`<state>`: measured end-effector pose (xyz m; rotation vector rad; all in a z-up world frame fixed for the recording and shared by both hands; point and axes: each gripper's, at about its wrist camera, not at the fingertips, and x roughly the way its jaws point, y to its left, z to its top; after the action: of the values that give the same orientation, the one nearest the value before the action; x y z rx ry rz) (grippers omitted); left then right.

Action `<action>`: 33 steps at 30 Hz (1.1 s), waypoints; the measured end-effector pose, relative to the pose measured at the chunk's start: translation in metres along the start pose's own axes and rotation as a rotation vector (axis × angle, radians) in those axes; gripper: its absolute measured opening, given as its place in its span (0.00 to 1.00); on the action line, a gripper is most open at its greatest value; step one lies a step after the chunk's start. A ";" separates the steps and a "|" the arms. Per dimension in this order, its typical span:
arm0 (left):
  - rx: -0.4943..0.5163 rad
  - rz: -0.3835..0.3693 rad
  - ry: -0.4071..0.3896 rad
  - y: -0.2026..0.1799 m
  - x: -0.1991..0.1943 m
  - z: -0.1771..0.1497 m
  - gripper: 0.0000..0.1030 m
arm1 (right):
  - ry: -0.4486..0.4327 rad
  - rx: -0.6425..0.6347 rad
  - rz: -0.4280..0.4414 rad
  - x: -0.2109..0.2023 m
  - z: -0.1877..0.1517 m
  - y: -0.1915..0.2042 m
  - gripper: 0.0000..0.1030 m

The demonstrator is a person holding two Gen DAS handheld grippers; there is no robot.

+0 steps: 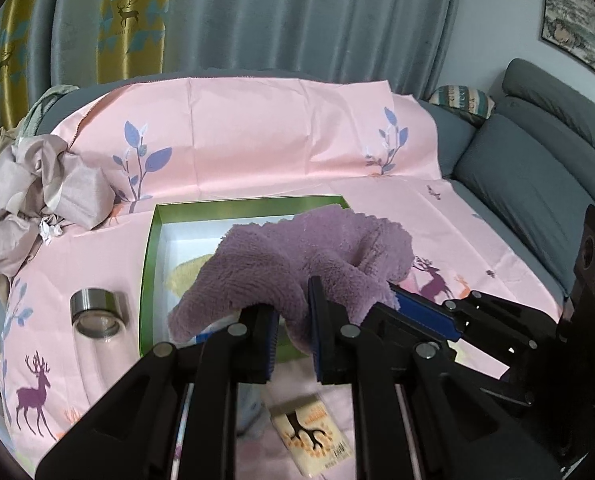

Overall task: Organize soft objects
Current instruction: 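Lift the purple cloth and carry it over the green box, then lower the purple cloth onto the items and open the right gripper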

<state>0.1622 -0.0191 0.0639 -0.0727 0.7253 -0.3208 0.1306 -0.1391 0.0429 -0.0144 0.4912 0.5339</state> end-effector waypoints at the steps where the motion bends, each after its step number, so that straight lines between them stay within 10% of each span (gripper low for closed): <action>1: 0.004 0.006 0.004 0.000 0.004 0.001 0.11 | 0.003 0.004 -0.004 0.006 0.002 -0.004 0.12; 33: -0.131 0.092 0.085 0.057 0.094 0.026 0.12 | 0.170 -0.005 -0.070 0.120 0.010 -0.032 0.12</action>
<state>0.2603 0.0041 0.0128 -0.1496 0.8305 -0.1891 0.2408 -0.1076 -0.0063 -0.0822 0.6524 0.4670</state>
